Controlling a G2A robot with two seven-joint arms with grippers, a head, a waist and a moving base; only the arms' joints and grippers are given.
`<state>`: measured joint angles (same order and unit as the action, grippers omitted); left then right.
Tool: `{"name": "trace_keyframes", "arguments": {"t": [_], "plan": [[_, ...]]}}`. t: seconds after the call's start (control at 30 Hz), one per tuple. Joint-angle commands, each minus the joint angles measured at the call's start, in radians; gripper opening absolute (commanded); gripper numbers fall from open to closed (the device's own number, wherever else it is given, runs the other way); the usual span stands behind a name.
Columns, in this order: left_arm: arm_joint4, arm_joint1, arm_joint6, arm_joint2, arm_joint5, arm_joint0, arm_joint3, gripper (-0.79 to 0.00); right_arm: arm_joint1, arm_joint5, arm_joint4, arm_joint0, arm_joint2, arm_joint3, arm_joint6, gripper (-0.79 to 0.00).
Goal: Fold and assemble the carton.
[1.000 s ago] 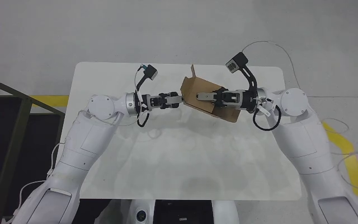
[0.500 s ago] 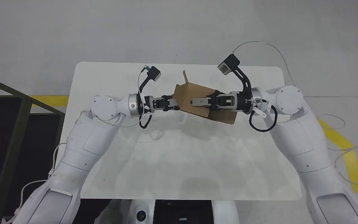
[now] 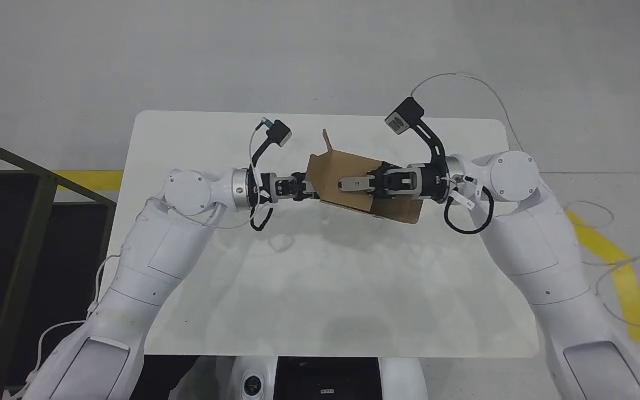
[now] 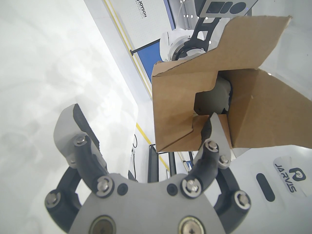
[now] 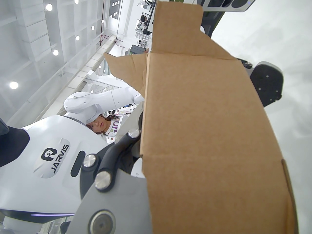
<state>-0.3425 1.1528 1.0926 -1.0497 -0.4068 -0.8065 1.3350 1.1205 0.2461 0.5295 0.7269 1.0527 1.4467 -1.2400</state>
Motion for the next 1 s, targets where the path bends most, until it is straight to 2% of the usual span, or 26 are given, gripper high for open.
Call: {"name": "trace_keyframes", "arguments": {"t": [0.0, 0.3, 0.53, 0.97], "plan": [[0.001, 0.0, 0.002, 0.001, 0.002, 0.0, 0.002, 0.0, 0.001, 0.001, 0.0, -0.001, -0.001, -0.002, 0.0, -0.785], [0.0, -0.001, 0.004, -0.002, 0.002, 0.0, 0.004, 0.0, 0.001, 0.006, 0.005, -0.002, 0.003, -0.023, -0.011, -0.785], [0.004, -0.01, -0.007, -0.042, -0.003, -0.002, -0.025, 0.0, -0.007, -0.005, 0.018, 0.013, 0.027, -0.056, -0.052, -0.785], [0.019, -0.019, -0.034, -0.08, -0.012, 0.006, -0.071, 0.0, -0.001, -0.022, 0.024, 0.002, -0.04, -0.067, -0.222, -0.785]]}}
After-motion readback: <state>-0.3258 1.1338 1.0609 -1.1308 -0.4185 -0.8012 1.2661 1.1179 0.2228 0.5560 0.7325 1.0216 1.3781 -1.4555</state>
